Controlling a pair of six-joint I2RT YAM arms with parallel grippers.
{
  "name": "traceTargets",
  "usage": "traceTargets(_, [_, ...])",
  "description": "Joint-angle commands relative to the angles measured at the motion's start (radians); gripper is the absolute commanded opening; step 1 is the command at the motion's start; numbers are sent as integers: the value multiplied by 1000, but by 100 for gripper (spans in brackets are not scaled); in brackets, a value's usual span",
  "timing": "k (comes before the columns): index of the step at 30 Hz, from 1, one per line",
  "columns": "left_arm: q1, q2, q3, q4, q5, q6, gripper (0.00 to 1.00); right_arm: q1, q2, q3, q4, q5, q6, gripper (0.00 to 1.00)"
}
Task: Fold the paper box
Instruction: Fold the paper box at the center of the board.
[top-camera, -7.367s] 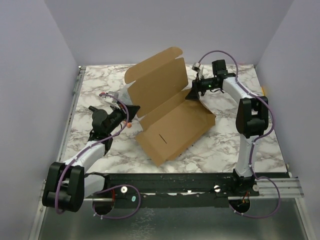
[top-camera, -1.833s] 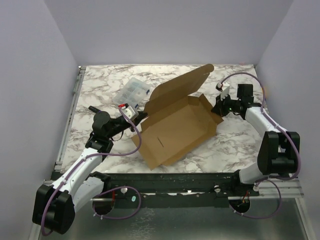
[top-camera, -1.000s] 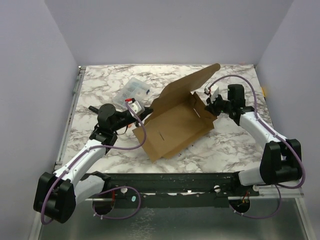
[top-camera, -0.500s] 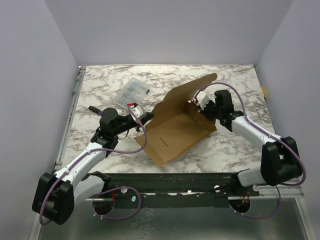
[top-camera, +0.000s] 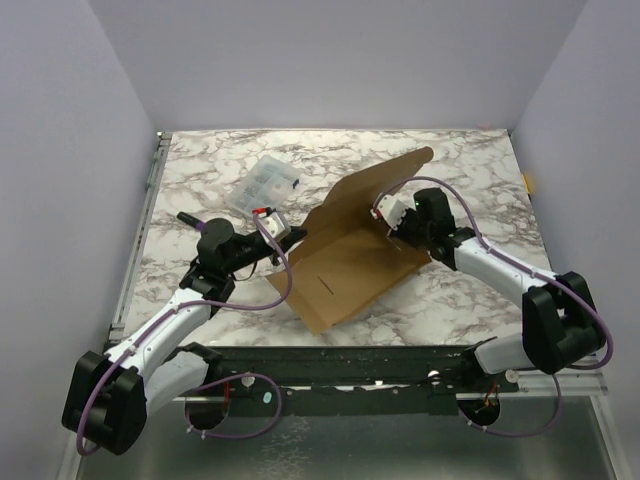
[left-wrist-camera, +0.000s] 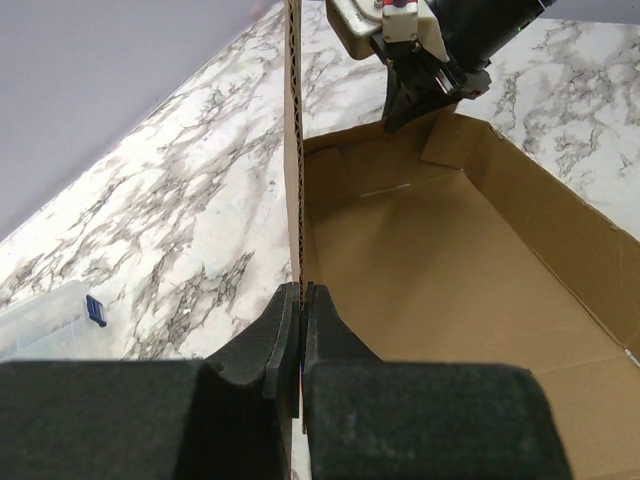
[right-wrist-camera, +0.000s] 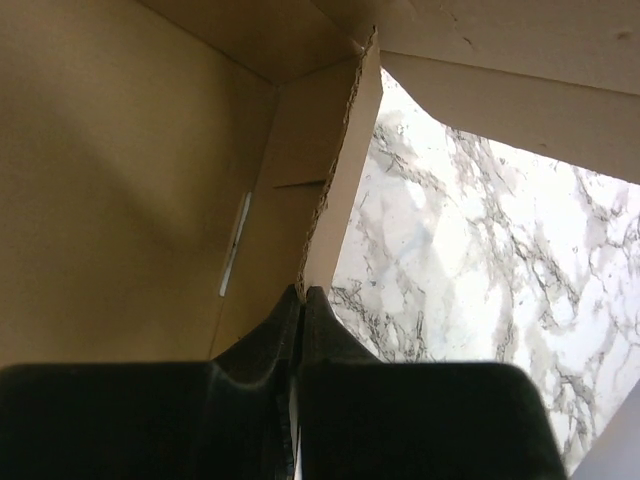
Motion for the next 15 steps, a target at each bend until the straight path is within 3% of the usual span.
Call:
traceTargets(1, [-7, -22, 4, 38, 1, -14, 0, 30, 23, -27, -35, 17, -17, 2])
traceTargets(5, [-8, -25, 3, 39, 2, -14, 0, 33, 34, -24, -46, 30, -31, 7])
traceTargets(15, [-7, -22, 22, 38, 7, -32, 0, 66, 53, -25, -62, 58, -61, 8])
